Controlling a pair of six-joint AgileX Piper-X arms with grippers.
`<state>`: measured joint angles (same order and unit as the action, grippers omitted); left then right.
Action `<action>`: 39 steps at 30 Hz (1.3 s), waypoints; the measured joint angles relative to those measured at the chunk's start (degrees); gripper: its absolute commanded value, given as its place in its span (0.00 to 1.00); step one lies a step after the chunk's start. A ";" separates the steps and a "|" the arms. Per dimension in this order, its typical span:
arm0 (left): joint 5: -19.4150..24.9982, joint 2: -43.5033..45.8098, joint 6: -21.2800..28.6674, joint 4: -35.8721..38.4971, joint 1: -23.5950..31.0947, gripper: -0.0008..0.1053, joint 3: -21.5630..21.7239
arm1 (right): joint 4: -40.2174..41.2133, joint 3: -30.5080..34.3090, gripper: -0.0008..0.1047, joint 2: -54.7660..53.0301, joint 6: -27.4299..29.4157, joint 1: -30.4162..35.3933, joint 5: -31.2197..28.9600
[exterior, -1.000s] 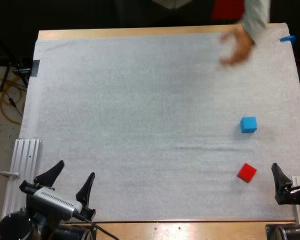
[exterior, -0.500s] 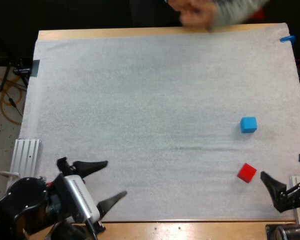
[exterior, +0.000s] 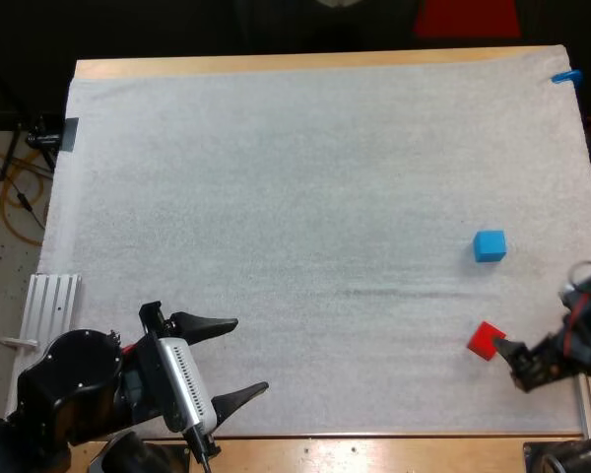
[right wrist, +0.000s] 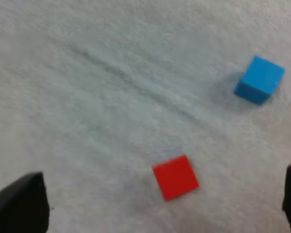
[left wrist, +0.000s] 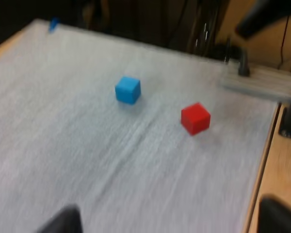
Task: Stack red cube on blue cube
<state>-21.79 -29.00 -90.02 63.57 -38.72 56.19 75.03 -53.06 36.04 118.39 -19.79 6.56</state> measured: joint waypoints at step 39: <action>-0.13 0.00 0.00 -0.74 0.00 0.66 0.00 | -24.14 18.77 0.05 37.22 1.16 -5.46 -9.34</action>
<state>-21.92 -29.00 -90.02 62.83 -38.72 56.19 50.89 -34.29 73.26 119.55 -25.25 -2.79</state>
